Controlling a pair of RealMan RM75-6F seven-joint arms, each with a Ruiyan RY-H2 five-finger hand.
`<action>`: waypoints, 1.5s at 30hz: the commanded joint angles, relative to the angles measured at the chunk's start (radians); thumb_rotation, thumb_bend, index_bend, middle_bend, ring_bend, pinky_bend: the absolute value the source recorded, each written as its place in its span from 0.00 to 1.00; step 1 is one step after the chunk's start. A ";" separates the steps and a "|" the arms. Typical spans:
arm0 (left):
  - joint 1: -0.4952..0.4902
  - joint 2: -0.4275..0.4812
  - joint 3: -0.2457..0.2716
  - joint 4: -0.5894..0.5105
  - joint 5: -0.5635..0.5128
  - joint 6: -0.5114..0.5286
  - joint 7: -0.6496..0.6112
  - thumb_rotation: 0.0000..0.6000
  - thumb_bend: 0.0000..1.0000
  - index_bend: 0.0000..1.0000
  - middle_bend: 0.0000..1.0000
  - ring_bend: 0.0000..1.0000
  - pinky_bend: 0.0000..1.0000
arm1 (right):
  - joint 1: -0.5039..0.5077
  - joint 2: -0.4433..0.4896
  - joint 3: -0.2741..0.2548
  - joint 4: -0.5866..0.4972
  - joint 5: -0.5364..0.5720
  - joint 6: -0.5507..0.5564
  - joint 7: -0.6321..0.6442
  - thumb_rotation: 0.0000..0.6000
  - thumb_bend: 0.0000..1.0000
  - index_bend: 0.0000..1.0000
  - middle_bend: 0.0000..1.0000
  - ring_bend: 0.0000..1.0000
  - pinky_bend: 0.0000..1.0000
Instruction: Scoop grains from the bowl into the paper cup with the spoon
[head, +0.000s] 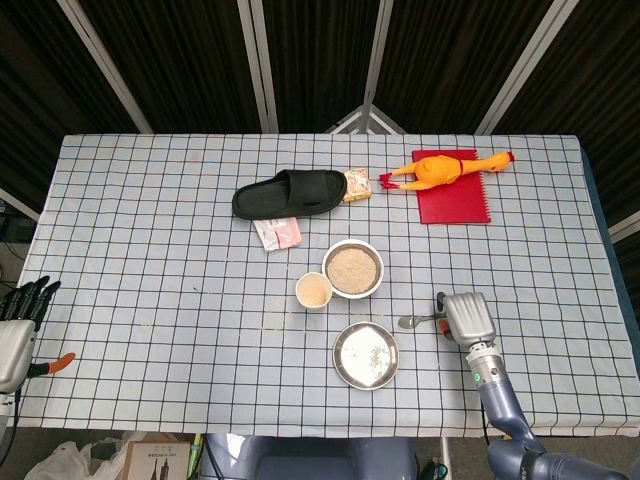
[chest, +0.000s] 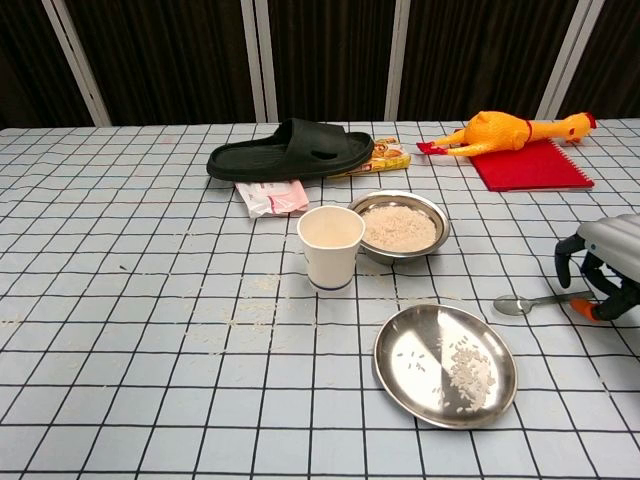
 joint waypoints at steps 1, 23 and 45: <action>0.000 0.000 0.000 0.000 -0.001 -0.001 0.000 1.00 0.00 0.00 0.00 0.00 0.00 | 0.002 -0.002 0.000 -0.004 0.007 -0.001 -0.010 1.00 0.41 0.50 0.83 0.97 1.00; -0.002 0.002 -0.002 -0.005 -0.011 -0.005 0.000 1.00 0.00 0.00 0.00 0.00 0.00 | 0.013 -0.021 -0.008 0.004 0.035 -0.004 -0.043 1.00 0.45 0.51 0.83 0.97 1.00; -0.002 0.005 -0.002 -0.009 -0.014 -0.007 -0.004 1.00 0.00 0.00 0.00 0.00 0.00 | 0.008 0.007 0.012 -0.037 0.017 0.051 -0.022 1.00 0.51 0.61 0.83 0.97 1.00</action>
